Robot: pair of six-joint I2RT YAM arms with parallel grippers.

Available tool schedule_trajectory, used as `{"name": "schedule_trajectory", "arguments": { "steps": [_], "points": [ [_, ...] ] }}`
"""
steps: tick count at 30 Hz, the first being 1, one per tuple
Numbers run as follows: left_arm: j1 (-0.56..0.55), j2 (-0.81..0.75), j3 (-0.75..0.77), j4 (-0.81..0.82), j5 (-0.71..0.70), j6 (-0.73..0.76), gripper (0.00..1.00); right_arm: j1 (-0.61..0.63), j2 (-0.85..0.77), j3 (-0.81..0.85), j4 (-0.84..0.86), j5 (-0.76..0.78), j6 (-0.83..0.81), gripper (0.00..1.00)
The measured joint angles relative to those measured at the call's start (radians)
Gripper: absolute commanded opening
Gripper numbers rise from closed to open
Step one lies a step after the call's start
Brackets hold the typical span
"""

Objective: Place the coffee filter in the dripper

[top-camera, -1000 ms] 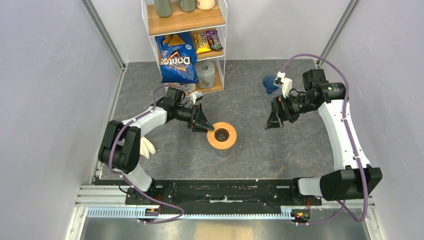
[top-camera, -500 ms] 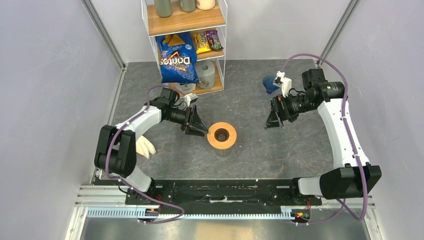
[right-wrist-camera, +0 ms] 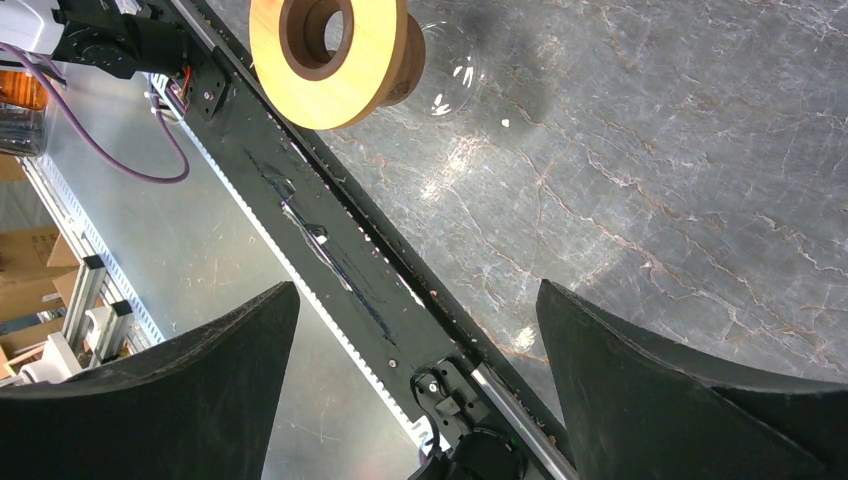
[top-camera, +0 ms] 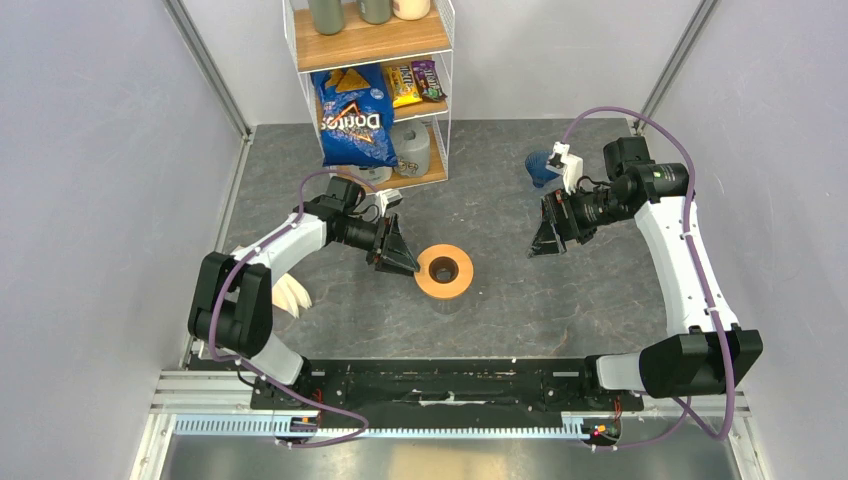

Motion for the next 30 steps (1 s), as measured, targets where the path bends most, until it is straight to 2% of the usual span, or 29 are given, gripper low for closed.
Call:
{"name": "schedule_trajectory", "arguments": {
  "steps": [11,30],
  "points": [
    [-0.008,0.024,-0.008,0.028,-0.013,0.0,0.52,0.0,0.0,0.0,0.0,0.0,0.0,0.97],
    [-0.026,0.049,-0.009,0.127,-0.004,-0.06,0.24,0.0,0.0,-0.008,0.001,0.0,0.0,0.97]
  ]
}}
